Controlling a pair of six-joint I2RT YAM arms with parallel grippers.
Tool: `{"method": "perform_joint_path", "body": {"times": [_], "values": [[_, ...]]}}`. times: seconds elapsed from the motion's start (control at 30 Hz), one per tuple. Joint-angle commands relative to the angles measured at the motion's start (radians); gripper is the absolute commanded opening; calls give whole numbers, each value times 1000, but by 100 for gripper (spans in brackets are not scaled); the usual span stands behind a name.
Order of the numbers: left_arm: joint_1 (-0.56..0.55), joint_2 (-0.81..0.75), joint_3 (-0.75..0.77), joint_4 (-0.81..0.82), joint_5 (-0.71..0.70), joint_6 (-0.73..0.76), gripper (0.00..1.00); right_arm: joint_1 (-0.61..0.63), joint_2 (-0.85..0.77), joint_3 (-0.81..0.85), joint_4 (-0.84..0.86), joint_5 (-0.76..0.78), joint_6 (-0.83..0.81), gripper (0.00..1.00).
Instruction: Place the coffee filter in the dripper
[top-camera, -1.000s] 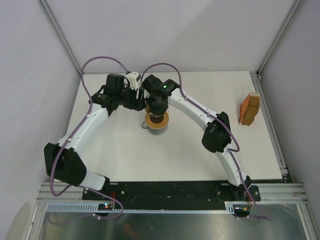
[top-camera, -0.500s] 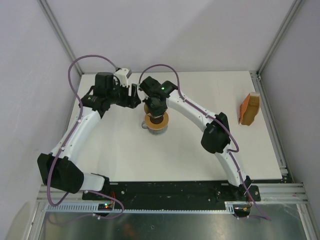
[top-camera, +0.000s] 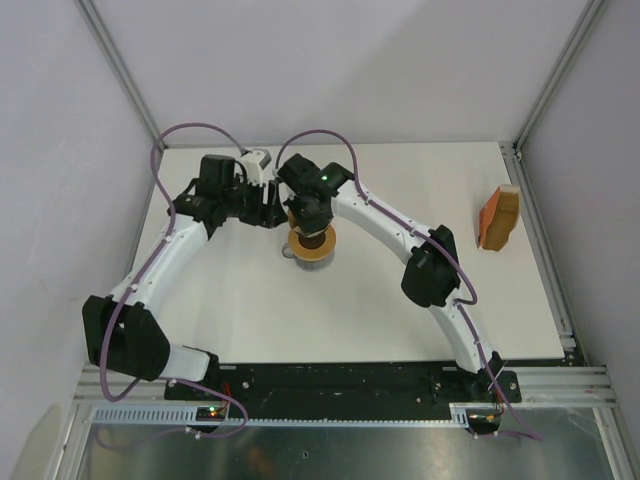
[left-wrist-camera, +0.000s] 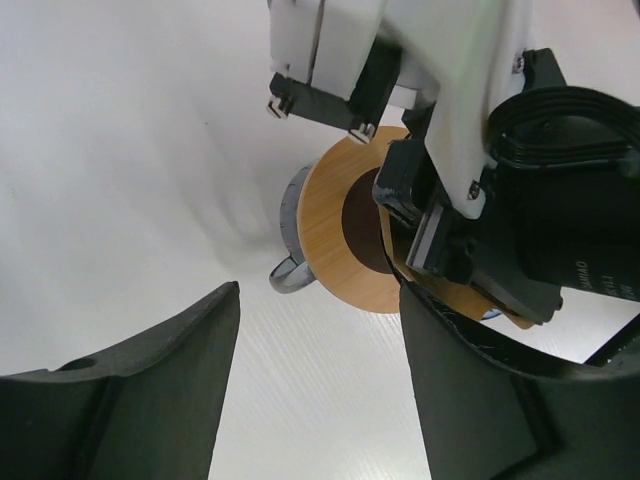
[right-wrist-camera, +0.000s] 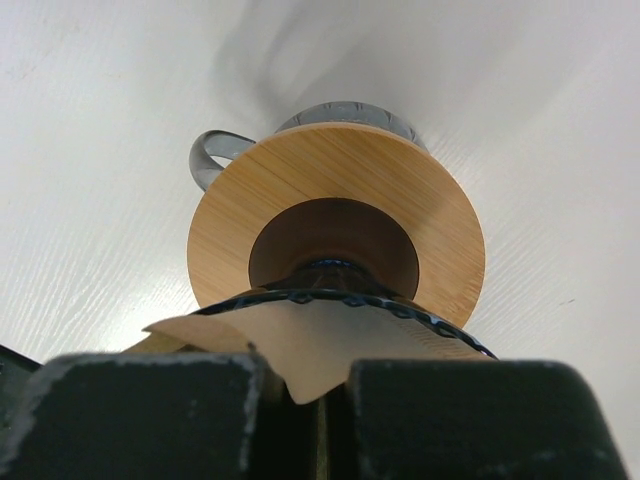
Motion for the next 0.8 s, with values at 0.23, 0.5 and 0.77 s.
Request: {"method": "perform_joint_path", "body": {"times": [0.23,0.5,0.77], "values": [[5,36,3,47,36,-41,68,4,-1,44,-2,14,-12,0],[4,0,20,46,-4,-29,68,-12,-52,104,33,-22,-34,0],[5,-39,50,46,-48,-9,68,-24,-76,102,38,-41,-41,0]]}}
